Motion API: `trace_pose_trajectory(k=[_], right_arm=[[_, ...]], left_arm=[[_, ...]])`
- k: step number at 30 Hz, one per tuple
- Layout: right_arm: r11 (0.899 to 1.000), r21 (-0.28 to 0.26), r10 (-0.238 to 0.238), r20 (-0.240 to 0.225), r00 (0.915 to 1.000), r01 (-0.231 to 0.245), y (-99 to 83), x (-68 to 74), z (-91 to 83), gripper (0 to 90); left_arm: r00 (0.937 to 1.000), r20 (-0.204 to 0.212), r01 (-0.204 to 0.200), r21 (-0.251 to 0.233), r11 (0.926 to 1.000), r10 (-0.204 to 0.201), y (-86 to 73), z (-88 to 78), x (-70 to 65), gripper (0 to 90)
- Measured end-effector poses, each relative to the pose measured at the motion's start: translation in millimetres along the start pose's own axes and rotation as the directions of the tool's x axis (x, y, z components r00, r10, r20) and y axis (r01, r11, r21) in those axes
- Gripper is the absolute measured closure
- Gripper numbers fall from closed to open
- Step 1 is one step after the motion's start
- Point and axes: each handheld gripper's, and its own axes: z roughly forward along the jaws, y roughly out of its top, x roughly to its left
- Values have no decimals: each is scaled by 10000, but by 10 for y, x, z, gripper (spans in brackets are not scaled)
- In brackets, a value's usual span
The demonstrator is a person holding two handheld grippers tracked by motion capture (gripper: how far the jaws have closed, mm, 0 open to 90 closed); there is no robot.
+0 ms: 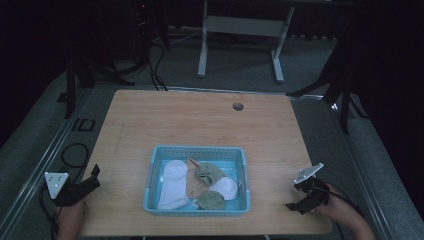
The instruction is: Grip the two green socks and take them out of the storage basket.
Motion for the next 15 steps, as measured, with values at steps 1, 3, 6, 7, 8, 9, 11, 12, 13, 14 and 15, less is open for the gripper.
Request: trace_pose_trajectory(k=[1,3,6,7,8,9,11,12,13,14,15], right_arm=[[9999,42,-113,31,9999,113,15,9,0,127],[9997,64,-230,-45,9997,231,49,26,-5,130],[9988,275,-395,-14,9992,395,94,41,-4,134],[9985,375,-393,-52,9992,394,112,41,0,134],[9980,492,-392,-113,9992,397,131,40,4,134],[9970,624,-452,-99,9989,457,151,45,6,134],[9955,766,-546,-161,9984,557,192,54,4,134],[9948,814,-598,-149,9981,609,212,61,3,134],[9940,866,-656,-149,9977,666,233,68,2,134],[9928,958,-696,-214,9973,713,252,77,2,134],[9916,1026,-771,-265,9967,794,271,86,5,134]], left_arm=[[10000,-4,7,-27,10000,-7,-1,0,-1,3],[10000,1,5,-25,10000,-5,-1,0,0,3],[10000,15,3,-24,10000,-3,-1,0,0,3],[10000,23,10,-19,10000,-10,-1,0,1,3],[10000,30,10,-17,10000,-10,-1,0,1,3],[10000,36,7,-17,10000,-7,-1,0,1,3],[10000,42,18,-11,10000,-18,0,0,3,4],[10000,54,21,-4,10000,-21,0,0,3,4],[10000,52,27,-2,10000,-27,0,0,4,3],[10000,58,37,3,10000,-37,1,1,4,3],[10000,67,41,4,10000,-41,1,1,4,4]])
